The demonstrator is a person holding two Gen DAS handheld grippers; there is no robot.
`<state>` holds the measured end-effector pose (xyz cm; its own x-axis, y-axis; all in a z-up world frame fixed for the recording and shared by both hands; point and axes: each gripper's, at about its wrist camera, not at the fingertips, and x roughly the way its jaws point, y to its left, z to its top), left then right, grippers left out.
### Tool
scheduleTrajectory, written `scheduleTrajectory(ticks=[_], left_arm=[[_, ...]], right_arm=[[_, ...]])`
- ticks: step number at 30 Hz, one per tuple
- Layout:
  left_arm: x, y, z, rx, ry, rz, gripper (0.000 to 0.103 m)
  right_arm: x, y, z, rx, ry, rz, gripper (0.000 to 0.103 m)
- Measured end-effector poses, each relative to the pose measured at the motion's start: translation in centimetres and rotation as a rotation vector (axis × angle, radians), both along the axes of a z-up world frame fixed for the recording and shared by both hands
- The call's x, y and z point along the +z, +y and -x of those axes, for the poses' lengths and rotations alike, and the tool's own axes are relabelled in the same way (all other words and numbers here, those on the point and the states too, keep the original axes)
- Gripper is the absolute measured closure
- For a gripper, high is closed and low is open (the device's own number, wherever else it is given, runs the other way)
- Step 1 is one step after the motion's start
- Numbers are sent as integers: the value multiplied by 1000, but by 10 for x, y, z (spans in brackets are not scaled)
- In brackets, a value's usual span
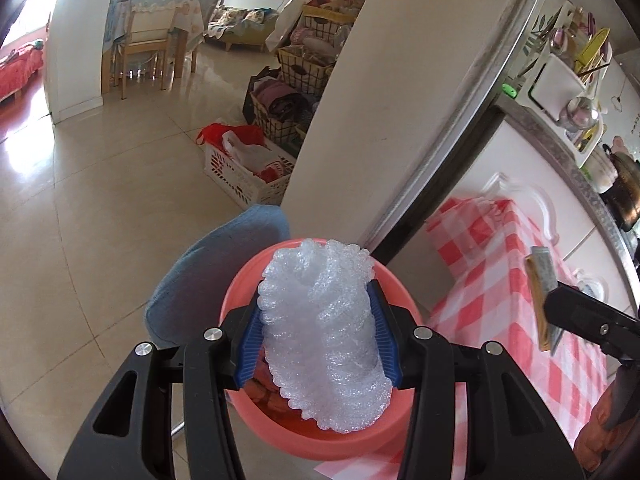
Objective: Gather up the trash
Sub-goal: 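Open both tools to drop the foam sleeve and foil packet into the bucket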
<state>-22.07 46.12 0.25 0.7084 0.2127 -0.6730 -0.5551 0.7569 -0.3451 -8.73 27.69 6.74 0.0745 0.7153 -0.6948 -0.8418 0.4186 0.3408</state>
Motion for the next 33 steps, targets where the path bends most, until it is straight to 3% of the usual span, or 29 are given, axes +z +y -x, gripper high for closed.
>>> scheduleTrajectory(ticks=[13,25,28,31,33], left_arm=[[-32,13,-19,2,74,3,53],[-53,14,-28,-15,125,-2,53],[-56,12,-30,-14,144,-17,41],[-58,15,-27,13,153,-11,25],[-57,15,-25,25,151,-5,23]], right_arm=[[-46,48,0,46,47,128,43],[-71,60,1,71,60,211,41],[-74,58,1,49,65,231,29],[-72,51,-3,24,90,216,24],[-66,43,-7,-1,96,184,18]])
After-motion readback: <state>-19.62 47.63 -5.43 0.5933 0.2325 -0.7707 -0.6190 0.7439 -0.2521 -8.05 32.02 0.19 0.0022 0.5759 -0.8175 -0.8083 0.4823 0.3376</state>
